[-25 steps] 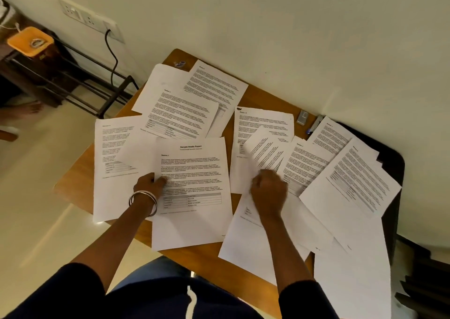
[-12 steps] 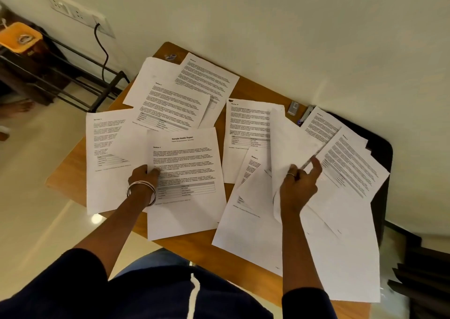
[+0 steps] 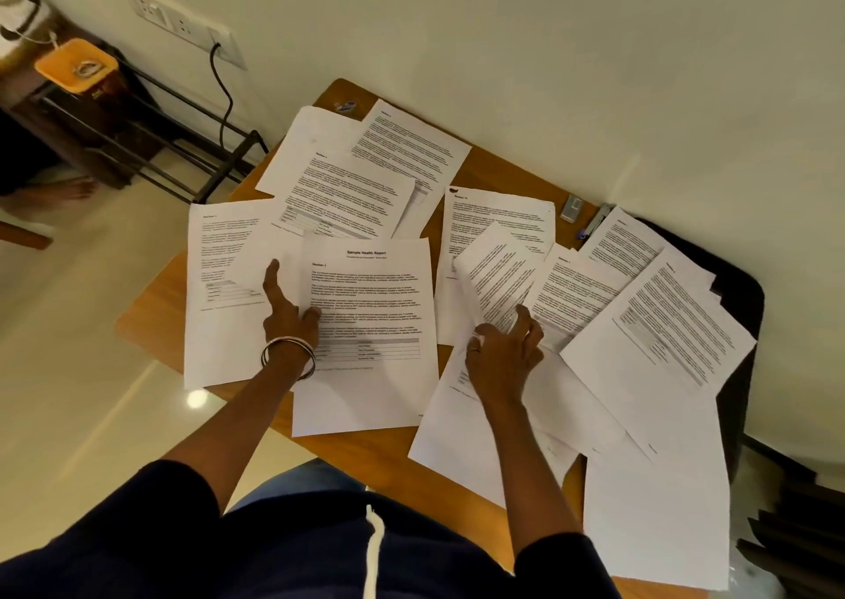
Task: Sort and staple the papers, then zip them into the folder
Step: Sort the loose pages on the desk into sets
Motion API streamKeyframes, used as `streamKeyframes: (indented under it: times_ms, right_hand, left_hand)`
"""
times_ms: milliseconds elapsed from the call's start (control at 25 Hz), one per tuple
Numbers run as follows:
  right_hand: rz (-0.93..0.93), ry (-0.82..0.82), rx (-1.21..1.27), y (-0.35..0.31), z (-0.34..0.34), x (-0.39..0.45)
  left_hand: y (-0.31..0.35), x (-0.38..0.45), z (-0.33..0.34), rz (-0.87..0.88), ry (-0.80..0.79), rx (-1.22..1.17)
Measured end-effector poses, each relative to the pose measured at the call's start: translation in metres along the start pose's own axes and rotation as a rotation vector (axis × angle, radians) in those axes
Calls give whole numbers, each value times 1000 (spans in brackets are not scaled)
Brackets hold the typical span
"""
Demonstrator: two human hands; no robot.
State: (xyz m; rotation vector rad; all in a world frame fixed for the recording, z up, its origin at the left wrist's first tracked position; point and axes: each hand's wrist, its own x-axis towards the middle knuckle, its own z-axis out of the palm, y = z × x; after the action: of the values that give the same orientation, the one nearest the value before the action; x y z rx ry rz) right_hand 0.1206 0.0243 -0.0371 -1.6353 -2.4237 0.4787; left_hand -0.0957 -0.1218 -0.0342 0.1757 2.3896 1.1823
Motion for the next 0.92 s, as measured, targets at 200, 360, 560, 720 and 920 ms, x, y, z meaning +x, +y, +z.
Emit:
streamKeyframes:
  times_ms: [200,360,560,720,920]
  right_hand:
    - [11,-193,-191,-23,9,-8]
    - [110,-239,-247,-36,10,-14]
    - [96,-193,-124,-34,11,-15]
    - [195,-121,-146,-35,-1,-12]
    - [432,-369,495,-37,-64,24]
  left_hand:
    - [-4,1,-7,167,-34,107]
    - [-3,-1,-4,127,-16,137]
    - [2,-5,-7,115,-7,97]
    - [5,-8,-6,107,-8,93]
    - [8,-11,-2,96,-24,97]
